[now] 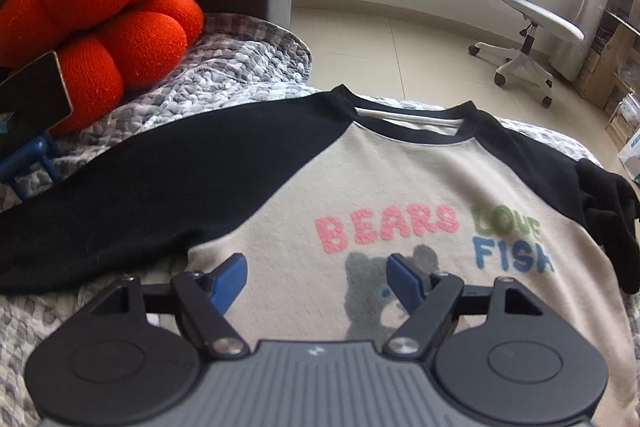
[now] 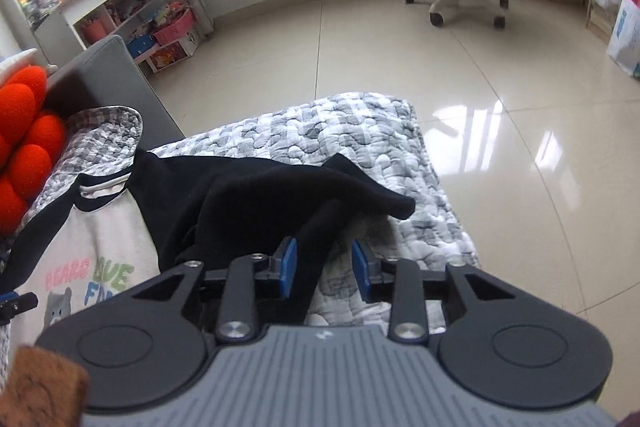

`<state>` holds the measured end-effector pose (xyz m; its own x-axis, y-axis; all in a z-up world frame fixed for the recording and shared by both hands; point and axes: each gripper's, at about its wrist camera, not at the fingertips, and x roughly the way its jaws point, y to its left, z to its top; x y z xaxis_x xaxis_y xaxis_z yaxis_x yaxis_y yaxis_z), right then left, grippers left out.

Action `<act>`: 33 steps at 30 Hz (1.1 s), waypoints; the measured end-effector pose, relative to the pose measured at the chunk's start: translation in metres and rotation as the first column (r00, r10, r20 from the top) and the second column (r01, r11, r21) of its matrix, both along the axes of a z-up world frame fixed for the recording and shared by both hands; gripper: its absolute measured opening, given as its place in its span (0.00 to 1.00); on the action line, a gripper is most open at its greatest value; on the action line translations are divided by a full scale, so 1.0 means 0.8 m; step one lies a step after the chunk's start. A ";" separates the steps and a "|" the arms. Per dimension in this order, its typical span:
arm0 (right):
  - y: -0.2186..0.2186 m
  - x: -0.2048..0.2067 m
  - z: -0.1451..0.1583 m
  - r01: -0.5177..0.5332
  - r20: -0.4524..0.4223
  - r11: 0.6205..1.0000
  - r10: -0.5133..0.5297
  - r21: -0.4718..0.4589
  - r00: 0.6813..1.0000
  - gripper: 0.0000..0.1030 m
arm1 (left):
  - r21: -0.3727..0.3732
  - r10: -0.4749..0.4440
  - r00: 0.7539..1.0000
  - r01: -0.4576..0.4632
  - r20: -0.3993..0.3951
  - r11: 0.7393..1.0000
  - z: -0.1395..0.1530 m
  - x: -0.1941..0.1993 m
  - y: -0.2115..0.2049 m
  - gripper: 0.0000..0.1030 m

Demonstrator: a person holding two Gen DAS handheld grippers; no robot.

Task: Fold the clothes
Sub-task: 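Grasp the black sleeve with the right tool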

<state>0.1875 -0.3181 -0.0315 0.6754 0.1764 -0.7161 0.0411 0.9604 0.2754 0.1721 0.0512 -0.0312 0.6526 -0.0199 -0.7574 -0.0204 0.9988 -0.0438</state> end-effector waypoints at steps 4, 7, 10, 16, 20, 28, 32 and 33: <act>0.014 0.011 0.003 -0.038 0.011 0.999 0.038 0.029 0.999 0.44 | -0.026 0.017 1.000 -0.017 -0.013 1.000 -0.007 0.014 0.004 0.76; 0.035 0.017 0.000 -0.084 0.012 0.996 0.084 -0.008 0.996 0.47 | -0.031 0.018 1.000 -0.019 -0.023 0.999 -0.013 0.022 0.005 0.76; 0.052 0.026 -0.011 -0.099 -0.009 0.994 0.098 -0.055 0.995 0.47 | -0.018 0.029 0.998 -0.029 -0.051 0.999 -0.025 0.028 0.005 0.76; 0.069 0.032 -0.025 -0.107 -0.021 0.988 0.106 -0.109 0.994 0.47 | 0.013 -0.004 0.999 0.005 -0.049 1.000 -0.026 0.026 -0.006 0.81; 0.082 0.031 -0.028 -0.128 -0.009 0.978 0.128 -0.162 0.992 0.33 | 0.029 -0.016 0.999 0.018 -0.050 0.999 -0.028 0.025 -0.009 0.81; 0.069 0.022 0.006 -0.032 0.079 0.975 0.051 -0.221 0.996 0.03 | 0.044 -0.033 0.998 0.035 -0.050 0.998 -0.030 0.025 -0.011 0.82; 0.026 0.007 0.038 0.124 0.144 0.969 -0.094 -0.214 0.985 0.03 | 0.036 -0.032 0.998 0.034 -0.053 0.999 -0.030 0.025 -0.009 0.82; 0.010 0.001 0.043 0.167 0.147 0.964 -0.138 -0.206 0.979 0.03 | 0.037 -0.032 0.998 0.034 -0.053 0.999 -0.030 0.026 -0.009 0.82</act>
